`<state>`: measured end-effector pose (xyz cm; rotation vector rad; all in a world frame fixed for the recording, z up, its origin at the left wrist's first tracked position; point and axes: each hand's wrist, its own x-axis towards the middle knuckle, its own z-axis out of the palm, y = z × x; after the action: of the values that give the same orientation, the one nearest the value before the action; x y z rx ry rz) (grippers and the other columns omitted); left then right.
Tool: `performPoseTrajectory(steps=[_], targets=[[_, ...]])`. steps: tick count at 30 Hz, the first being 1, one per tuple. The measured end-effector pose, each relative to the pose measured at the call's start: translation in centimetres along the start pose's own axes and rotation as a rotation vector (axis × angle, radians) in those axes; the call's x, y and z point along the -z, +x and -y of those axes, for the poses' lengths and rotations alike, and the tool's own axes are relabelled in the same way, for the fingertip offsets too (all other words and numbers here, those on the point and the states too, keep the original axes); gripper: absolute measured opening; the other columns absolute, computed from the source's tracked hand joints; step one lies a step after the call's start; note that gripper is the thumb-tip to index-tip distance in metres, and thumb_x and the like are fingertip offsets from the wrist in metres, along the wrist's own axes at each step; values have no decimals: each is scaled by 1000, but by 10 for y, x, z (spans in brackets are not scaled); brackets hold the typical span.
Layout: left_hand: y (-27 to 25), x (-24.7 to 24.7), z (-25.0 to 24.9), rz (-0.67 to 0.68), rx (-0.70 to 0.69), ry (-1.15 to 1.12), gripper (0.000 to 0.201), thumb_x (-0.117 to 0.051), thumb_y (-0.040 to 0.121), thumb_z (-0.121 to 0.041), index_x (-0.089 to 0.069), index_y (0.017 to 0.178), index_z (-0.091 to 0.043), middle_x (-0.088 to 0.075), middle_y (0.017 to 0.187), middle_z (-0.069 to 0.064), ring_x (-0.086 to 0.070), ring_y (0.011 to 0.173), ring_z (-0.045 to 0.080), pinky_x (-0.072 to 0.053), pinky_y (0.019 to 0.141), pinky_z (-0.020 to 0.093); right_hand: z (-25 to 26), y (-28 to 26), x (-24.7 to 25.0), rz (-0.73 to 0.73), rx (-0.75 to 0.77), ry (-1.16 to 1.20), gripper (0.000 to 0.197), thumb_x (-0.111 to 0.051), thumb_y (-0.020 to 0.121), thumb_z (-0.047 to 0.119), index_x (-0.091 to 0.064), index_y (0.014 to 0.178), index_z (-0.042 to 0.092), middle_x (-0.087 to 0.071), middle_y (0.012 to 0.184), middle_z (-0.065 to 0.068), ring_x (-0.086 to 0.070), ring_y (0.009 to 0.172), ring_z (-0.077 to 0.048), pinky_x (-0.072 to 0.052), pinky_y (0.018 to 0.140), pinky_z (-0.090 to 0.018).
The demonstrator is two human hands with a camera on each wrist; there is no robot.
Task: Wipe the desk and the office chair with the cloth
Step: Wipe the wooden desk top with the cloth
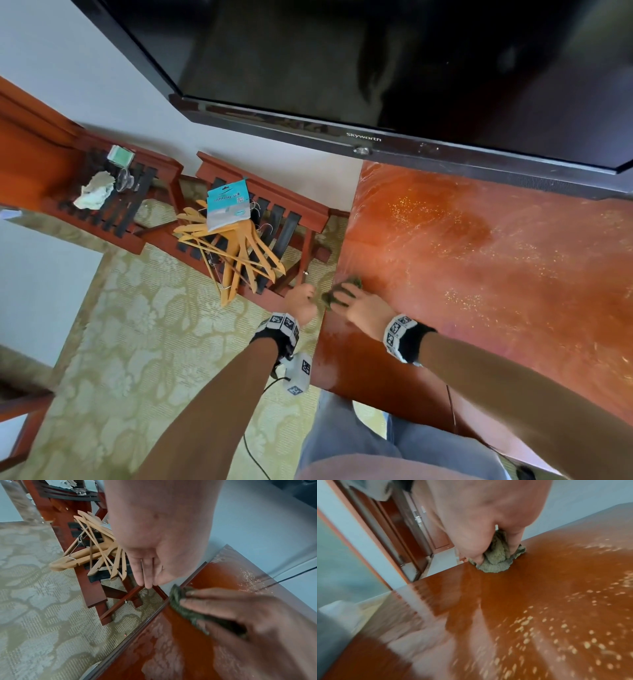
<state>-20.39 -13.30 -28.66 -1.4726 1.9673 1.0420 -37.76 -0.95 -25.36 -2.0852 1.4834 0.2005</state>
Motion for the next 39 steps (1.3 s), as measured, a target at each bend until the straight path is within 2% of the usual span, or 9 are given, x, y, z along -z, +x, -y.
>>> performPoseTrajectory(steps=[4,11,14,19,23,25,32,36,39], targets=[[-10,8,-24,-62,-19,-89,44,-59,97,-7,-60,140,-14,-67,133,2,-64,119,21,-53,102,34,-50,32,27,-142,-168,47,60,-65,91,5,-50,147,22,-44,156,-1,-31,150,-31,-52,107,-42],[-8,7,-57,-113,-111,-36,72,-71,96,-38,-40,157,-15,-59,146,7,-61,129,22,-52,105,38,-127,81,75,-264,-476,157,61,-65,90,-1,-54,145,25,-49,152,-5,-35,147,-35,-45,113,-55],[-5,4,-67,-122,-103,6,74,-76,92,-39,-44,154,-14,-62,141,8,-60,129,25,-52,104,39,-123,80,76,-283,-480,140,61,-59,93,-4,-53,148,23,-51,150,-7,-36,146,-36,-48,110,-53],[-2,4,-77,-167,-45,63,63,-82,87,-36,-56,140,-16,-71,118,4,-69,110,25,-55,79,34,-94,58,44,-207,-370,54,67,-62,92,-2,-43,153,19,-45,154,-7,-29,149,-37,-51,108,-48],[2,9,-80,-159,-69,147,53,-82,87,-35,-56,128,-14,-70,116,3,-70,108,25,-56,83,37,-98,52,36,-110,-250,-25,70,-59,94,-3,-35,156,19,-37,160,-7,-23,152,-39,-47,112,-47],[4,10,-79,-168,-99,216,52,-82,87,-36,-55,125,-13,-69,116,4,-69,107,26,-56,84,37,-109,55,42,-132,-244,-37,72,-66,91,0,-38,154,20,-39,158,-6,-27,151,-38,-55,103,-46],[7,6,-76,-221,-149,253,53,-85,83,-36,-55,121,-14,-69,114,2,-69,106,23,-57,83,38,-183,89,98,-380,-584,22,51,-62,94,-2,-54,142,15,-53,144,-14,-43,139,-42,-55,100,-54],[9,2,-74,-249,-177,257,57,-86,82,-35,-56,125,-13,-69,120,4,-67,113,25,-55,90,37,-221,111,124,-404,-727,-10,43,-46,103,-1,-51,143,14,-63,126,-18,-65,111,-40,-58,90,-48],[12,0,-72,-254,-192,239,59,-86,83,-30,-57,130,-11,-68,124,6,-65,118,25,-54,93,36,-236,127,127,-326,-725,-81,33,-41,108,8,-52,139,7,-59,132,-20,-62,117,-38,-53,98,-46]])
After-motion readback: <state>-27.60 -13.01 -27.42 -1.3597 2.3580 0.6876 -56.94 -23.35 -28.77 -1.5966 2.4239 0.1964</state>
